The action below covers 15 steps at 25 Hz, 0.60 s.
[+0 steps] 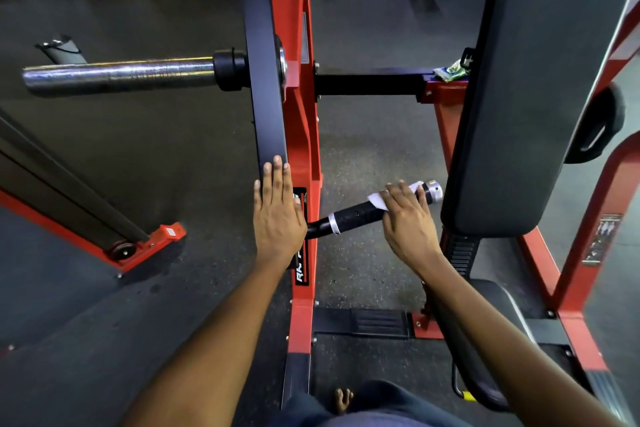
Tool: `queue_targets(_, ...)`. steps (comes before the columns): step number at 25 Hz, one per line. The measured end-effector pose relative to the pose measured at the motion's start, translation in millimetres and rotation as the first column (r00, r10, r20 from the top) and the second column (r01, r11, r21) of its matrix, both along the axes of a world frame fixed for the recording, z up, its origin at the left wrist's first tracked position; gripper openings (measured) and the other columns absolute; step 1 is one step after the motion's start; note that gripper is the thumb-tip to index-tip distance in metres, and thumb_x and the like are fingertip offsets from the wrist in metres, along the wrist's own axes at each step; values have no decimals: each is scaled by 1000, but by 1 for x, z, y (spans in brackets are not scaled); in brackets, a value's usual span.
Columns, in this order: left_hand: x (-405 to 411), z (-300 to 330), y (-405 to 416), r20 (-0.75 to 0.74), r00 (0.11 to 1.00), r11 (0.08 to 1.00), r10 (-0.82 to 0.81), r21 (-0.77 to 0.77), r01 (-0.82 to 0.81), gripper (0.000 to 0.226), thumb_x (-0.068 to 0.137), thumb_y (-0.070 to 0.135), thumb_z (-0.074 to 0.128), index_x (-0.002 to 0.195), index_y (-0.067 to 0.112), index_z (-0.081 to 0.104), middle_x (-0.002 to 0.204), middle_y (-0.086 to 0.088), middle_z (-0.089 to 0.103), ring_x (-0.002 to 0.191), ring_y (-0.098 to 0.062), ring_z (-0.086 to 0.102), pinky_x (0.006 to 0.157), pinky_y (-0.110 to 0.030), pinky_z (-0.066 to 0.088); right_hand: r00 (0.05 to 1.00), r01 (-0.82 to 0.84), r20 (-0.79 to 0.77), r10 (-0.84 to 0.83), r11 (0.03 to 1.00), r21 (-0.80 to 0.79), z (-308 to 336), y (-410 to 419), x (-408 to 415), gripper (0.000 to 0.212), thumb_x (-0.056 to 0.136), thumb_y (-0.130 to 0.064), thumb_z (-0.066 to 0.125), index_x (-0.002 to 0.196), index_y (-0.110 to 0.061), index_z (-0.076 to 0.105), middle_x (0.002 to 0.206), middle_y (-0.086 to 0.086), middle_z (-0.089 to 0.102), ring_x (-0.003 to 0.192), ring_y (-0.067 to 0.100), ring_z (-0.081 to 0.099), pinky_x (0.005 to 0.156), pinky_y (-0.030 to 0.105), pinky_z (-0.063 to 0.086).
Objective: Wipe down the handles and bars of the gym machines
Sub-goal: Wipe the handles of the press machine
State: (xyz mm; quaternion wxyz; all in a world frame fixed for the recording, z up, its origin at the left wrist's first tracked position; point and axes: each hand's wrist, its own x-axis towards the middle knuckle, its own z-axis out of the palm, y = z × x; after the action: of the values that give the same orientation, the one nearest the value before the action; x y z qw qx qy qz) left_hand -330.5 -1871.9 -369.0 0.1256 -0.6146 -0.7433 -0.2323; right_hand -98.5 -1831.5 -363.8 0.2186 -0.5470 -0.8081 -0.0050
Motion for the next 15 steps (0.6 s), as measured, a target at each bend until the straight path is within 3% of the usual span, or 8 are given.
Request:
queue_targets(2,0,1,-1,-19,1000,1000,3,-16,-3,61,96,22,23,152,6,3,161,-9,1,149,-22,-2,121,-42,6,997,-11,-81,9,1000,-29,-2,-6,-12,35,87,4,52,121,2,58,124,18,59,125,35,47,113,49,27)
queue_targets(4,1,4,-1,-34,999,999,-1,-48,-1,61,96,23,21,152,6,4,161,-9,0,149,-23,-2,121,-43,6,987,-102,-135,92,992,-69,1,-15,-32,27,90,3,46,112,0,61,113,18,62,113,33,55,103,47,41)
queue_targets(6,3,7,-3,-38,999,998,14,-63,-17,59,98,25,21,152,5,9,161,-10,4,149,-25,3,121,-44,6,953,-207,-251,170,970,-128,15,-23,-43,29,89,3,42,109,-3,62,107,14,63,103,29,58,96,38,45)
queue_targets(8,8,19,-3,3,1000,1000,-21,-2,21,56,100,27,24,151,6,18,159,-8,13,148,-23,11,121,-42,0,877,-155,-480,8,951,-268,44,-17,-41,29,89,3,41,106,-2,64,102,10,61,92,22,58,85,29,45)
queue_targets(10,22,46,6,197,956,976,-217,56,210,48,103,29,29,147,10,34,153,1,27,144,-16,22,121,-34,7,787,-133,-609,-100,936,-325,77,-5,-33,22,88,-4,44,86,-5,66,85,5,57,74,16,53,68,28,42)
queue_targets(11,32,61,13,366,871,942,-328,64,329,43,104,30,35,141,11,45,145,2,41,137,-14,35,116,-29,21,742,-160,-660,-117,925,-344,92,0,-28,20,86,-8,46,79,-8,65,78,3,58,67,15,52,63,29,41)
queue_targets(13,53,98,28,713,581,864,-394,71,498,27,101,24,47,118,10,63,114,-2,64,105,-13,57,88,-18,43,626,-257,-757,-186,868,-426,116,10,-20,13,86,-7,55,90,-9,67,81,3,65,71,16,60,63,29,50)
queue_targets(15,66,118,45,877,393,850,-276,32,526,13,98,16,54,98,9,66,89,-6,61,82,-15,51,65,-20,39,513,-329,-808,-291,802,-498,131,14,-13,12,88,-4,59,100,-6,61,87,9,63,72,18,61,57,26,53)
